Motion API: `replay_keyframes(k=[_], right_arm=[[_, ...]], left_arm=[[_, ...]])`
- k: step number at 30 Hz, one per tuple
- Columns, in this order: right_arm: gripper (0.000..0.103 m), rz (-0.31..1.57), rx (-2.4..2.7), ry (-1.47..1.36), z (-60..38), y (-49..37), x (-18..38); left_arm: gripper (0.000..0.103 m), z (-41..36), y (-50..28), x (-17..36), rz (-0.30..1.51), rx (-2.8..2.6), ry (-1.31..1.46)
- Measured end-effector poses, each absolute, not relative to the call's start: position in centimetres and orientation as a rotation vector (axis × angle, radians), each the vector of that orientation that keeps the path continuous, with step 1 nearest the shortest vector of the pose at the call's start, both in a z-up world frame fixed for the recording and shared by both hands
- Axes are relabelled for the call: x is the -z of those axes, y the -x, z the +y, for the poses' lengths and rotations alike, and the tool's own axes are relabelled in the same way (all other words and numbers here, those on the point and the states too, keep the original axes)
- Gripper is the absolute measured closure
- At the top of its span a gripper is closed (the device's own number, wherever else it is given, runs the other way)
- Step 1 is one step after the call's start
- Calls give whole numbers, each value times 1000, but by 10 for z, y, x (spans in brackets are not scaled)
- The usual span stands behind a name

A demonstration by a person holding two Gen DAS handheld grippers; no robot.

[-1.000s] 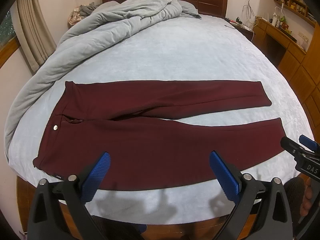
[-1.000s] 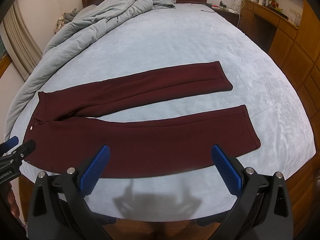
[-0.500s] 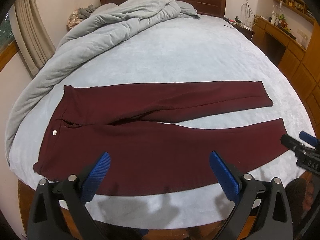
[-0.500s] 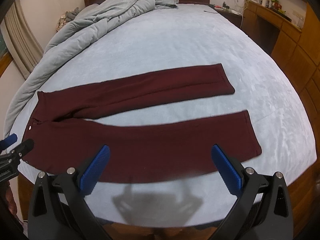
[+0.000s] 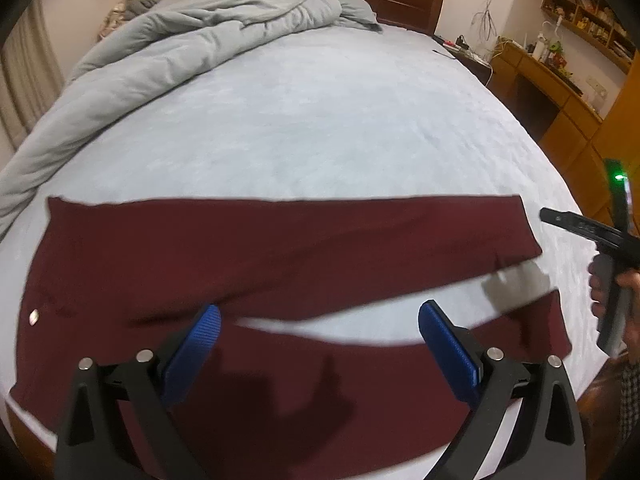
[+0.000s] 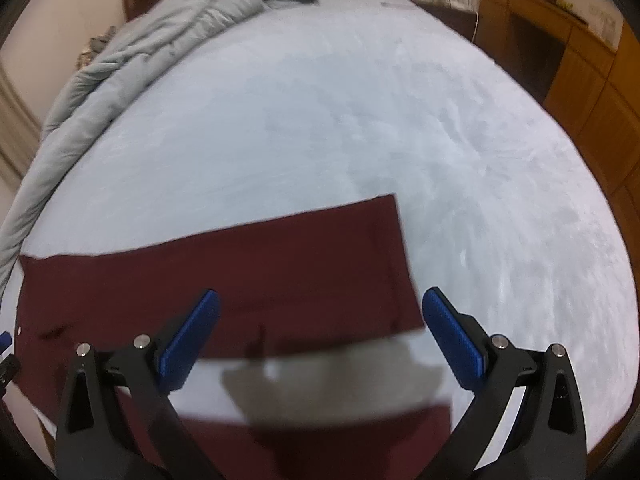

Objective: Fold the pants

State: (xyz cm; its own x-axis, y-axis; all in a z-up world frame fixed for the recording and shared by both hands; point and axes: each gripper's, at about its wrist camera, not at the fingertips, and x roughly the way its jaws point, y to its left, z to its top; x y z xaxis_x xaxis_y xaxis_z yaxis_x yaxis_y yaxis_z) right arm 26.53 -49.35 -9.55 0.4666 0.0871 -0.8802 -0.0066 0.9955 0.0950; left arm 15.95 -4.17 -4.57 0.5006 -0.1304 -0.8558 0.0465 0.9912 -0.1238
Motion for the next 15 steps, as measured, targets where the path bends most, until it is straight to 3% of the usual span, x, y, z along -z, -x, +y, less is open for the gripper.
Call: replay_keyframes(k=[9,15], right_arm=[[3,1210,-100,-94,-538,-356,168],[4,1189,-218,-73,-542,-364,181]], left_arm=[[4,-82,-236,77,1041,230,47],[4,-106,-267,98,1077,317,-15]])
